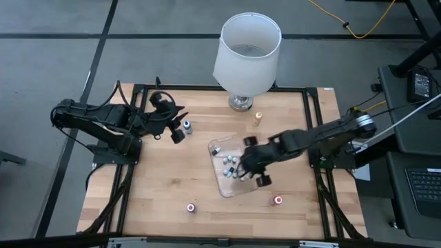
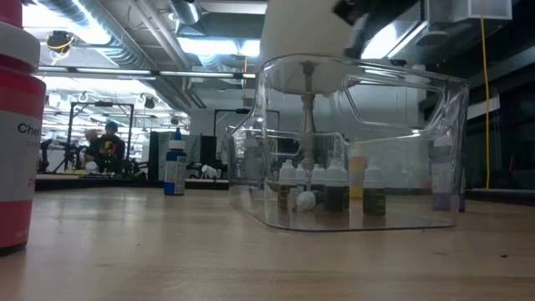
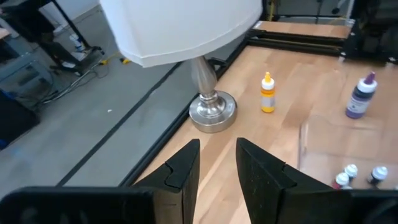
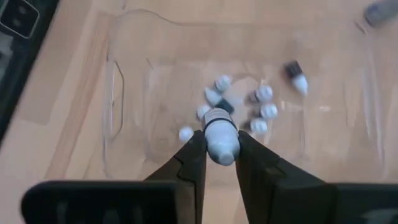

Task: Pick & Place food coloring
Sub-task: Put the small blue food coloring bottle into the transparent bin

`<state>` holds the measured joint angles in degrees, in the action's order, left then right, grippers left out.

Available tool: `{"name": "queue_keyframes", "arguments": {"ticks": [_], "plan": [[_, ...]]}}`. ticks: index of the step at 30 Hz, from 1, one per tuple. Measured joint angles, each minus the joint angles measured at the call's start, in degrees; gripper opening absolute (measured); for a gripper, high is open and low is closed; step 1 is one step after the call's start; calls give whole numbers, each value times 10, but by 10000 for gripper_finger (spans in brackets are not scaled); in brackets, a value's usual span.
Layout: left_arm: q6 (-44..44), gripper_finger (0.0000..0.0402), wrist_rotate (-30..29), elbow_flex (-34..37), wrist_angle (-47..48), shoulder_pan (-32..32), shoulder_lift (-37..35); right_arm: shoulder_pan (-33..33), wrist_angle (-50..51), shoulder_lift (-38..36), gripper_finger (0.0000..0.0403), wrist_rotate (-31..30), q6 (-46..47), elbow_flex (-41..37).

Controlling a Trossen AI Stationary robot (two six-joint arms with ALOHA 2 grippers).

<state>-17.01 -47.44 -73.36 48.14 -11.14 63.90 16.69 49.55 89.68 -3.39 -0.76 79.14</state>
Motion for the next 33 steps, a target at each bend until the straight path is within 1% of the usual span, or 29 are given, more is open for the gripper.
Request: {"name": "queue_keyframes", "arguments": {"ticks": [6, 10, 16, 30, 33], "plan": [[24, 100, 38, 0, 1, 0, 0, 12, 1, 117, 75, 13, -85, 83], [28, 100, 41, 0, 2, 0, 0, 12, 0, 165, 78, 32, -112, 105], [28, 100, 41, 0, 3, 0, 0, 12, -13, 206, 77, 35, -146, 108], [-3, 100, 42, 0, 1, 0, 0, 12, -46, 280, 79, 35, -131, 108], [-18, 100, 42, 0, 1, 0, 0, 12, -42, 292, 80, 45, -130, 110]]}}
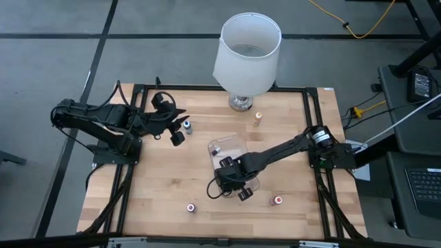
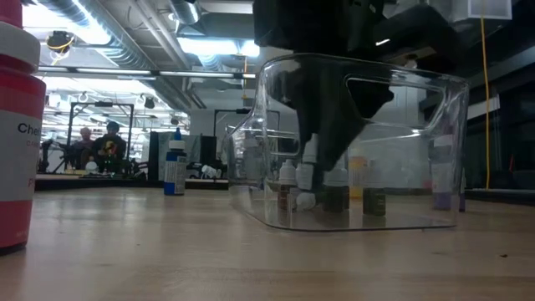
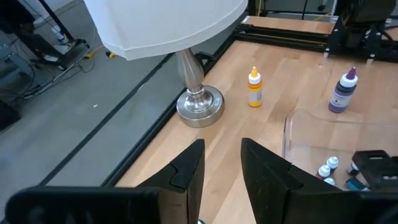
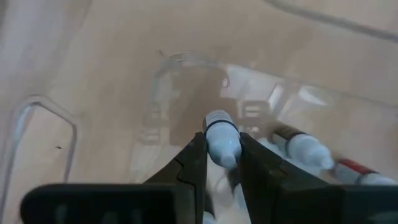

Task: Pick & Place food coloring
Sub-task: Put the small blue food coloring bottle into the transparent bin

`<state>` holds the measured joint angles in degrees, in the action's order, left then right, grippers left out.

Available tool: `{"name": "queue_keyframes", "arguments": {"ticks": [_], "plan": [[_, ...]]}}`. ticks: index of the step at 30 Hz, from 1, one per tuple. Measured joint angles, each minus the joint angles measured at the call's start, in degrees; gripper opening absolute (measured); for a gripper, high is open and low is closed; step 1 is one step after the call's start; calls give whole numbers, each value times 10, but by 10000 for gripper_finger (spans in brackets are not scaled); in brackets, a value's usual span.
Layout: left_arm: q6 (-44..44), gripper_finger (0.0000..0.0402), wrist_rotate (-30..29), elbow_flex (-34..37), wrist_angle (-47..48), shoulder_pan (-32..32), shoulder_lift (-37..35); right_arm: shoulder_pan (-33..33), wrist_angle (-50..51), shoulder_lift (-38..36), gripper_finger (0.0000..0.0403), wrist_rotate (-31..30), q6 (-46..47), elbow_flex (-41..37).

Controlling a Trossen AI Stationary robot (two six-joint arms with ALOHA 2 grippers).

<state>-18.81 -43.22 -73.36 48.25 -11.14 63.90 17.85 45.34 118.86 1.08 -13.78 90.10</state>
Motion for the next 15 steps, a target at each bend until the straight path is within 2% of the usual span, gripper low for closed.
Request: {"name": "queue_keyframes", "arguments": {"ticks": [15], "plan": [[-31, 100, 12, 0, -6, 0, 0, -6, 18, 5, 82, -1, -3, 4]]}}
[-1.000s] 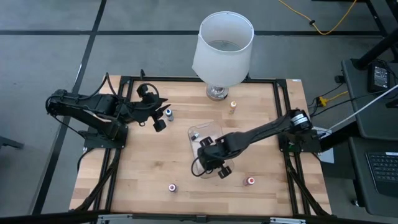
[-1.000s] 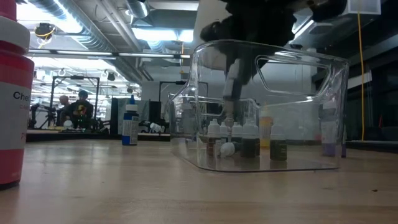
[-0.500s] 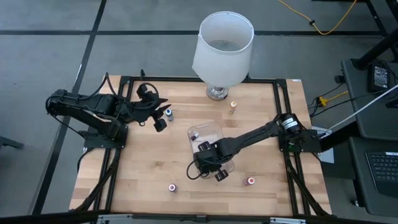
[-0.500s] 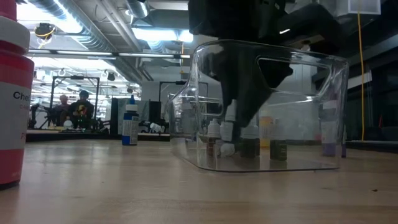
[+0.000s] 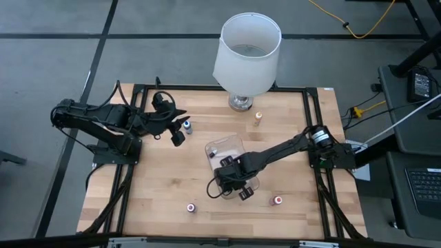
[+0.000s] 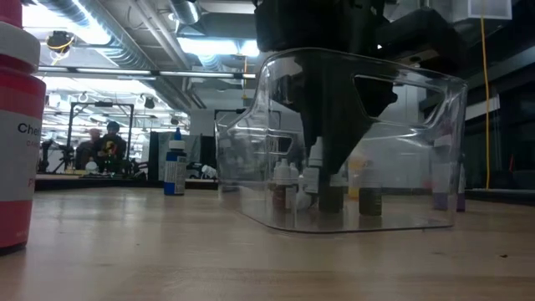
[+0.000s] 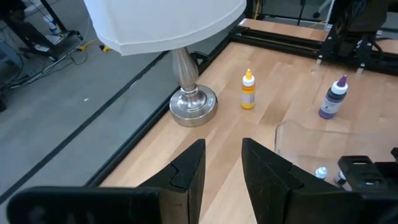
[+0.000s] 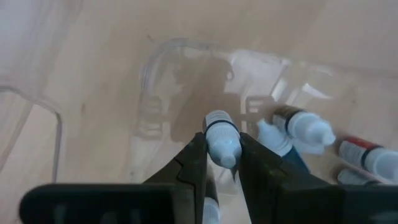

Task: Pick & Place food coloring
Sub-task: Put the small blue food coloring bottle into the transparent bin, then put the big blue food coloring bottle into the transparent bin

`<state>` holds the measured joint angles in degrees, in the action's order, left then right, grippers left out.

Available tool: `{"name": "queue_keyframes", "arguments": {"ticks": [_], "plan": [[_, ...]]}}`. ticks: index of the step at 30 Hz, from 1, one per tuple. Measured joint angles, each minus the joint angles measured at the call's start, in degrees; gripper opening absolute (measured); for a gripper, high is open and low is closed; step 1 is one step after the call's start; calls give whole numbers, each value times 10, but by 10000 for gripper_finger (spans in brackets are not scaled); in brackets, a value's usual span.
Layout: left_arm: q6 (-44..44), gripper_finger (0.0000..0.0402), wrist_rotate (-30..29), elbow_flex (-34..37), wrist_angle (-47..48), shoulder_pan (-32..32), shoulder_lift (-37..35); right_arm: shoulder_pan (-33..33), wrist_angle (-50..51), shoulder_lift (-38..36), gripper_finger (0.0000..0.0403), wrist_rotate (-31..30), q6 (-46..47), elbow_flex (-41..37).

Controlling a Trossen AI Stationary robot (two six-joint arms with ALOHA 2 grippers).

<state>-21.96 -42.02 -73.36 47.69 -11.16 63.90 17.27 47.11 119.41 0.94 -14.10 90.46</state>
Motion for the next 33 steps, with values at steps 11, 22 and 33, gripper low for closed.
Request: {"name": "queue_keyframes", "arguments": {"ticks": [11, 22, 33], "plan": [[-9, 100, 0, 0, -1, 0, 0, -4, 26, 4, 95, -5, -10, 21], [-9, 100, 0, 0, -1, 0, 0, -6, 26, 4, 127, -4, -13, 21], [15, 100, 0, 0, 0, 0, 0, -11, 185, -16, 123, -81, -2, 126]]}}
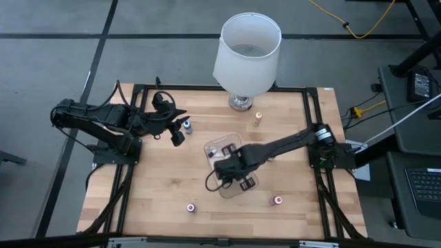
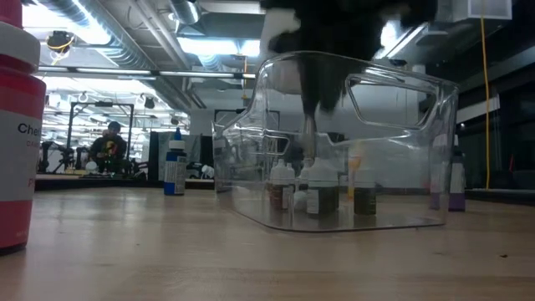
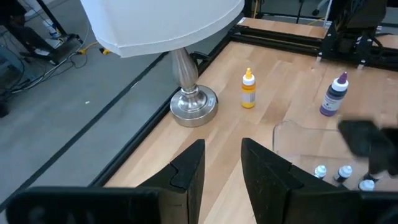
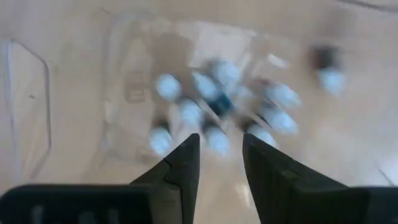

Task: Pick & Place food coloring
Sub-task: Put the big blue food coloring bottle into the transparent bin

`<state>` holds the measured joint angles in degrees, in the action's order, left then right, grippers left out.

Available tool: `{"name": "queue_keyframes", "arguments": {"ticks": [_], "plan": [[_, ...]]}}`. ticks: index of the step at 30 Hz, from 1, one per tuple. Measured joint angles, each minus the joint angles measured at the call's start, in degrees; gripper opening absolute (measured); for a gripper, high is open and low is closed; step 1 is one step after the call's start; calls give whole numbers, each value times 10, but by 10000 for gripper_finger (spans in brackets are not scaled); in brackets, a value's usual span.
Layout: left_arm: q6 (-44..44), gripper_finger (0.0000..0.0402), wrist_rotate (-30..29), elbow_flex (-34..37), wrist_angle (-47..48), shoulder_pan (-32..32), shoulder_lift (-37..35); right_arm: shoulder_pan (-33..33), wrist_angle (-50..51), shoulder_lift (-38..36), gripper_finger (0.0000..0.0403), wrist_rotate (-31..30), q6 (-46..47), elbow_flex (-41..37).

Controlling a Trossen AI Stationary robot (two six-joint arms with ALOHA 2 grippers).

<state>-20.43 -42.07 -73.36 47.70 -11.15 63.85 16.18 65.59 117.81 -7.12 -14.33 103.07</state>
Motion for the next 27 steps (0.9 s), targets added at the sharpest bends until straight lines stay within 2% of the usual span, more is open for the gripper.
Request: {"name": "queue_keyframes", "arguments": {"ticks": [6, 10, 12, 19, 24, 27], "plan": [[-3, 100, -7, 0, 27, 1, -2, -26, 12, -96, 123, -72, 84, -16], [-46, 100, -29, 2, 106, 21, 2, -51, -86, -207, 123, -119, 141, -112], [-59, 100, -19, 18, 136, 35, 2, -62, -158, -265, 123, -137, 160, -179], [-17, 100, 55, 104, 120, 94, 1, -69, -389, -423, 123, -171, 259, -378], [26, 116, 163, 170, 41, 168, 2, -63, -537, -491, 123, -203, 237, -476], [42, 141, 211, 197, -11, 206, 2, -63, -573, -527, 123, -203, 217, -510]]}}
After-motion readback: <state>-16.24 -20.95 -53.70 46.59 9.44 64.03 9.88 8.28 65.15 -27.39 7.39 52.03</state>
